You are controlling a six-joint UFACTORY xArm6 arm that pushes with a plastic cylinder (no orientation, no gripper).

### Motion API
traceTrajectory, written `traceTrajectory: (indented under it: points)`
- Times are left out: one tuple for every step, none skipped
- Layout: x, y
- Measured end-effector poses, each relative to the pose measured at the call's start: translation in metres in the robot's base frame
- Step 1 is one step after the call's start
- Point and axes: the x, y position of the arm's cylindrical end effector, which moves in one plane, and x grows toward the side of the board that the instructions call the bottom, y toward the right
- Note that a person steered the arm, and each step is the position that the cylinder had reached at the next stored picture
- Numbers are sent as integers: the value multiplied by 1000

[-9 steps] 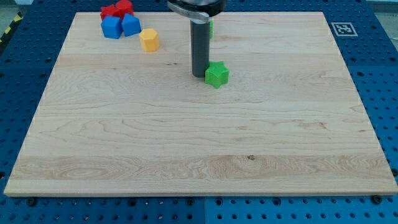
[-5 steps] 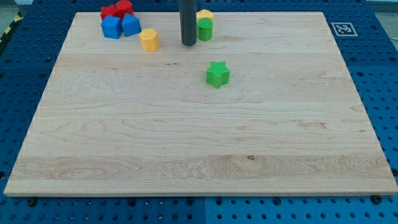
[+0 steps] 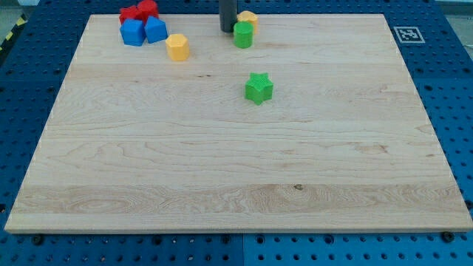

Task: Slide the green circle towards the green star

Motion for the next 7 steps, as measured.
traceTrajectory:
  points:
    - [0, 33]
    - [2, 43]
    - [15, 43]
    - [34, 43]
    - [48, 41]
    - [46, 24]
    - [43, -5]
